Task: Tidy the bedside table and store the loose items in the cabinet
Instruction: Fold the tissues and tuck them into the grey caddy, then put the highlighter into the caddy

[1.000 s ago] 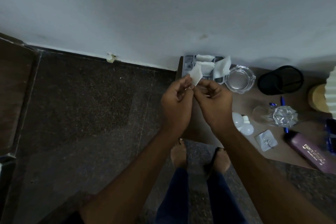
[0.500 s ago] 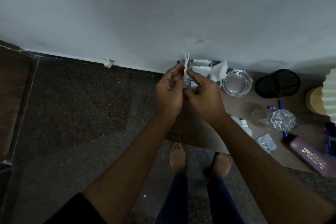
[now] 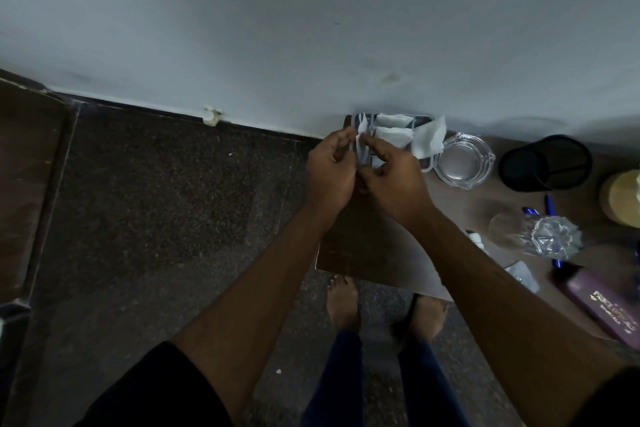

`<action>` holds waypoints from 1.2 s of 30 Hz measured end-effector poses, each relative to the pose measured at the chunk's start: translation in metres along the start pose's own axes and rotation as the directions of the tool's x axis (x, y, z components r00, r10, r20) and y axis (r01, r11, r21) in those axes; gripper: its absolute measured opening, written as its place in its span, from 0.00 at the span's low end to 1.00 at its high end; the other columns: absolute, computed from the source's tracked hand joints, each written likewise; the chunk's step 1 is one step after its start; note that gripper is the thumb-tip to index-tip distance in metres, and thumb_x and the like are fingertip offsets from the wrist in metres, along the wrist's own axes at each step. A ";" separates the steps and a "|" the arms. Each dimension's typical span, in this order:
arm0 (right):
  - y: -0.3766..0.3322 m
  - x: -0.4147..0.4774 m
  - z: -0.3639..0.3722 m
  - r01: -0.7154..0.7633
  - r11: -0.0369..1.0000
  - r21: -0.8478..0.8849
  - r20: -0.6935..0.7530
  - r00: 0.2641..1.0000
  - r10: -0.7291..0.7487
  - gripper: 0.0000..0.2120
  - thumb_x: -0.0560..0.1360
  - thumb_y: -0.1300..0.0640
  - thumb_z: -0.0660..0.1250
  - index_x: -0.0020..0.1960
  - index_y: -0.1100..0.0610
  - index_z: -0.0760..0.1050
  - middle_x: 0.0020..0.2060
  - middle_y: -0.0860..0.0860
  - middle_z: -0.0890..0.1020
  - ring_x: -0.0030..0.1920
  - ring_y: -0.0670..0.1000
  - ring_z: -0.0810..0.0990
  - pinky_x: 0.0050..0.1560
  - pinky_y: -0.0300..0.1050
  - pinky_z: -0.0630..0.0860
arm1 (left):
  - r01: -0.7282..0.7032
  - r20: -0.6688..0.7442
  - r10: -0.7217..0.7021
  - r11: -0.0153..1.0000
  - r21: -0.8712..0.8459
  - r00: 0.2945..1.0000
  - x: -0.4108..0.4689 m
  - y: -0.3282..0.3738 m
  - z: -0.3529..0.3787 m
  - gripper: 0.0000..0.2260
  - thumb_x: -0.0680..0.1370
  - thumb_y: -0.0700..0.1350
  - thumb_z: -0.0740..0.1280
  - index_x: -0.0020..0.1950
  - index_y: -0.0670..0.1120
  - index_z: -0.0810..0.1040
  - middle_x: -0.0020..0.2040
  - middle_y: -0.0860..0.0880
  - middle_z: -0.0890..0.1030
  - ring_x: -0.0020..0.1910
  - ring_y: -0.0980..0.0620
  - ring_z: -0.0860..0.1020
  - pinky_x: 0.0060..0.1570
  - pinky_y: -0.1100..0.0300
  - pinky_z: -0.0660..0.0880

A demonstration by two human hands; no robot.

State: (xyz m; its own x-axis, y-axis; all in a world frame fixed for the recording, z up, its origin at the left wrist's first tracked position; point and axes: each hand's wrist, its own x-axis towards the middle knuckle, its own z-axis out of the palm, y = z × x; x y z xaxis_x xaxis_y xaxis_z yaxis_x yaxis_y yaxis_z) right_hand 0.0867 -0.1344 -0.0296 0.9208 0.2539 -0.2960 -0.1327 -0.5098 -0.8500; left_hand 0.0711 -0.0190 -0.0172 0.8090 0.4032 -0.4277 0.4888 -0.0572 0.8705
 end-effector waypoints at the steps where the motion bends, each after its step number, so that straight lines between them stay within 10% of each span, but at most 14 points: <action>1: 0.001 0.001 0.001 -0.007 1.000 -0.006 0.007 1.000 0.007 0.27 0.77 0.56 0.69 0.75 0.52 0.70 0.65 0.52 0.81 0.47 0.54 0.85 0.53 0.55 0.83 | 0.001 0.005 -0.001 1.000 0.009 1.000 0.001 -0.002 -0.001 0.20 0.78 0.30 0.62 0.69 0.40 0.77 0.64 0.43 0.82 0.63 0.48 0.81 0.62 0.49 0.79; 27: 0.010 -0.027 -0.006 0.136 0.991 0.000 -0.156 0.978 -0.135 0.09 0.75 0.62 0.72 0.55 0.56 0.81 0.47 0.47 0.85 0.45 0.43 0.83 0.48 0.33 0.79 | 0.007 -0.122 0.000 0.998 0.055 0.992 -0.032 -0.029 -0.011 0.13 0.75 0.35 0.68 0.54 0.50 0.82 0.50 0.53 0.85 0.51 0.56 0.83 0.57 0.50 0.81; 36: 0.042 -0.057 -0.032 0.035 0.999 -0.025 -0.199 0.979 -0.039 0.06 0.73 0.63 0.74 0.50 0.56 0.83 0.40 0.45 0.84 0.40 0.36 0.80 0.44 0.27 0.73 | 0.060 -0.001 -0.060 0.988 0.144 0.998 -0.065 -0.055 0.022 0.07 0.76 0.39 0.71 0.52 0.49 0.83 0.46 0.55 0.85 0.47 0.61 0.82 0.51 0.66 0.78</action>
State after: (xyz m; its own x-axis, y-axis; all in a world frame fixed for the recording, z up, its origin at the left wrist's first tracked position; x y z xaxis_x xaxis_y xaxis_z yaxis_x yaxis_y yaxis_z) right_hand 0.0404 -0.1962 -0.0346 0.9798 0.1052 -0.1698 -0.0911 -0.5214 -0.8484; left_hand -0.0016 -0.0625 -0.0427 0.7777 0.4069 -0.4793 0.5784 -0.1641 0.7991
